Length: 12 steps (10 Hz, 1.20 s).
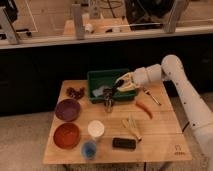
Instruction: Place brush in tray
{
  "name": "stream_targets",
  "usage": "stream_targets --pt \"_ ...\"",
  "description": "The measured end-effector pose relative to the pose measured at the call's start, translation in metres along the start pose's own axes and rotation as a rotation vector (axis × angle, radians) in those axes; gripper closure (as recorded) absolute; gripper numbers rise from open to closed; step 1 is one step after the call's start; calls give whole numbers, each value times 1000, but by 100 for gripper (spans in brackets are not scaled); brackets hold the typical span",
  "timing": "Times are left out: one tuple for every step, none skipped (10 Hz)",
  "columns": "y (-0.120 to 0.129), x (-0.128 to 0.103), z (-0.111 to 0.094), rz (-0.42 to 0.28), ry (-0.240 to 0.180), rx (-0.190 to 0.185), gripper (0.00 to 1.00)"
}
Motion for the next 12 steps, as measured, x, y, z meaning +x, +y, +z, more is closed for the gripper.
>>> stream_targets --pt "-6 -1 0 -2 2 16 83" --pt "-16 0 0 -3 7 38 83" --pt "-28 1 3 -1 15 54 83" --pt "-40 2 8 -2 23 69 83" --pt "-47 4 8 0 31 85 83" --pt "-53 7 8 3 37 103 83" --pt "-61 13 5 10 41 130 83" --pt "-70 17 5 14 42 151 83" --pt "-78 21 6 18 42 170 83" --pt "-86 25 7 17 43 189 83" --pt "-95 31 10 14 46 206 83" --pt "-102 36 15 8 49 212 82"
